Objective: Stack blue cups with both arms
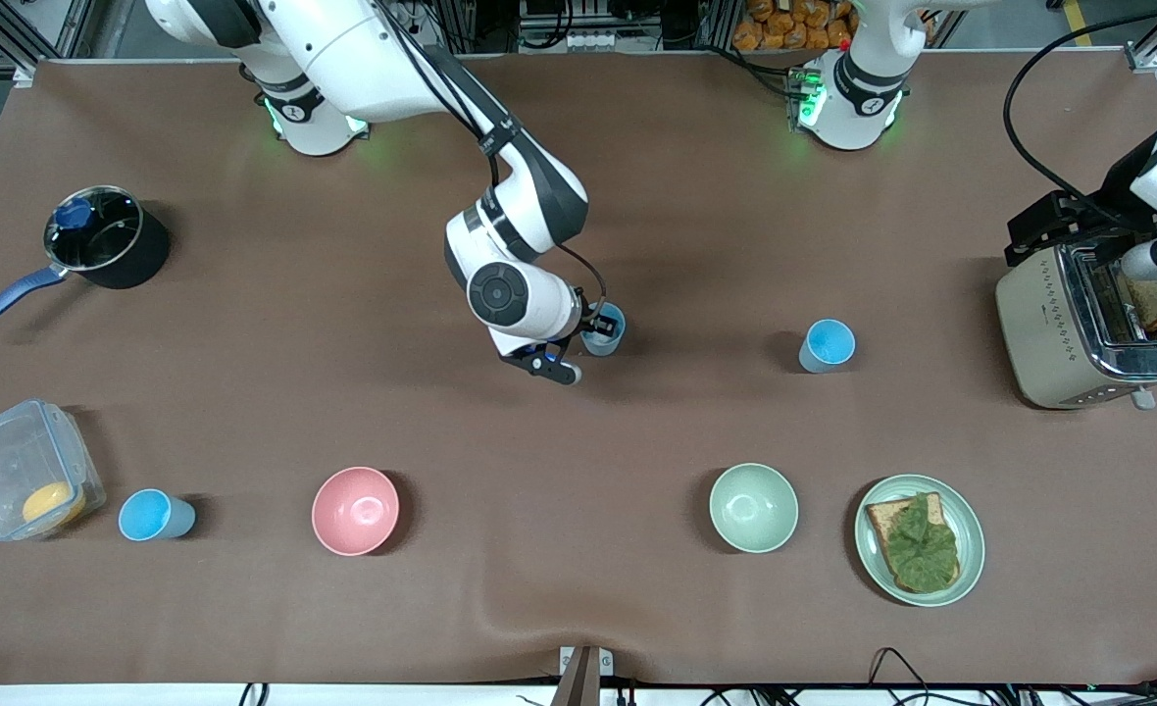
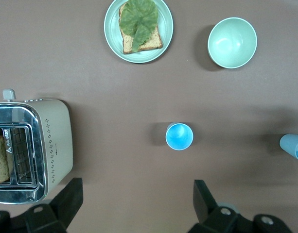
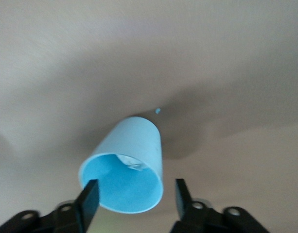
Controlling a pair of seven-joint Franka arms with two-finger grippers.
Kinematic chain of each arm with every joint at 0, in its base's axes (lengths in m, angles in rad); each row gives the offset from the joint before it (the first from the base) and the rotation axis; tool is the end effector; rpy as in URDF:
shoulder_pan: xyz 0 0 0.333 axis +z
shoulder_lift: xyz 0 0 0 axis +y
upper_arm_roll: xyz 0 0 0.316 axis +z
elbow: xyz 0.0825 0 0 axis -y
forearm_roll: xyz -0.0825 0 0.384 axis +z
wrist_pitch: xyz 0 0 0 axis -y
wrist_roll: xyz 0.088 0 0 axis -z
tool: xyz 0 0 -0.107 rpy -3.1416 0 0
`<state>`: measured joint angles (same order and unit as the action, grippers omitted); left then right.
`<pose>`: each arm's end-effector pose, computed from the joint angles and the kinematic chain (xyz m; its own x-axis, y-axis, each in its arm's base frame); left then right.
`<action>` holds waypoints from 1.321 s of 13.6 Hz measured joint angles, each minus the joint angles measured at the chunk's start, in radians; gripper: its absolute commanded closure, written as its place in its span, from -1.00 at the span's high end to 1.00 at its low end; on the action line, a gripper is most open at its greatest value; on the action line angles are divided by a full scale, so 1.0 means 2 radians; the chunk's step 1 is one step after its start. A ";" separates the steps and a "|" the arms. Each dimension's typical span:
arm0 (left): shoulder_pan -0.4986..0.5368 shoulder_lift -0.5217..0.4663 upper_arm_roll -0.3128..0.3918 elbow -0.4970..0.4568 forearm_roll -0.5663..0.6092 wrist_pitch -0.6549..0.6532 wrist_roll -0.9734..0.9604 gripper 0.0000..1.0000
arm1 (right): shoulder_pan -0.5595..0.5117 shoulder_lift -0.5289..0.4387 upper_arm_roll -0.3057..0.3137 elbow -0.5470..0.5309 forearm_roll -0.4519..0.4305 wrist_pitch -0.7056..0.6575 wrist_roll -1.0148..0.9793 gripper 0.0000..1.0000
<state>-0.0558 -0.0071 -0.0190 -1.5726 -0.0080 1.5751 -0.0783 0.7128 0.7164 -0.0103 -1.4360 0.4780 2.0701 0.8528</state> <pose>0.5512 -0.0422 0.6280 1.0000 0.0035 0.0090 0.0035 -1.0000 0.0086 0.5317 0.4831 0.2660 0.8685 -0.3326 -0.3675 -0.4096 -0.8991 -0.1544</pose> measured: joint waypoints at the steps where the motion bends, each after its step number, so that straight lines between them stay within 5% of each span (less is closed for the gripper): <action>1: 0.000 0.000 0.000 0.000 0.000 0.000 0.000 1.00 | -0.012 -0.002 -0.004 0.018 0.000 -0.039 0.000 1.00; 5: 0.000 0.000 0.000 0.000 0.000 0.000 0.000 1.00 | -0.103 -0.023 -0.011 0.086 -0.006 -0.202 -0.044 1.00; 8: 0.000 0.000 0.000 0.000 0.000 0.001 0.000 1.00 | -0.185 -0.057 -0.015 0.087 -0.071 -0.281 -0.146 1.00; 12: 0.000 0.000 0.000 0.000 0.000 0.007 0.000 1.00 | -0.269 -0.073 -0.016 0.071 -0.153 -0.303 -0.263 1.00; 18: -0.001 0.008 -0.003 -0.012 0.000 0.043 0.000 1.00 | -0.342 -0.114 -0.016 0.030 -0.207 -0.286 -0.393 1.00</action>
<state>-0.0576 0.0091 -0.0240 -1.5966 -0.0080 1.6601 -0.0783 0.0298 0.4879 -0.0431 -1.3770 0.0647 1.4979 0.0678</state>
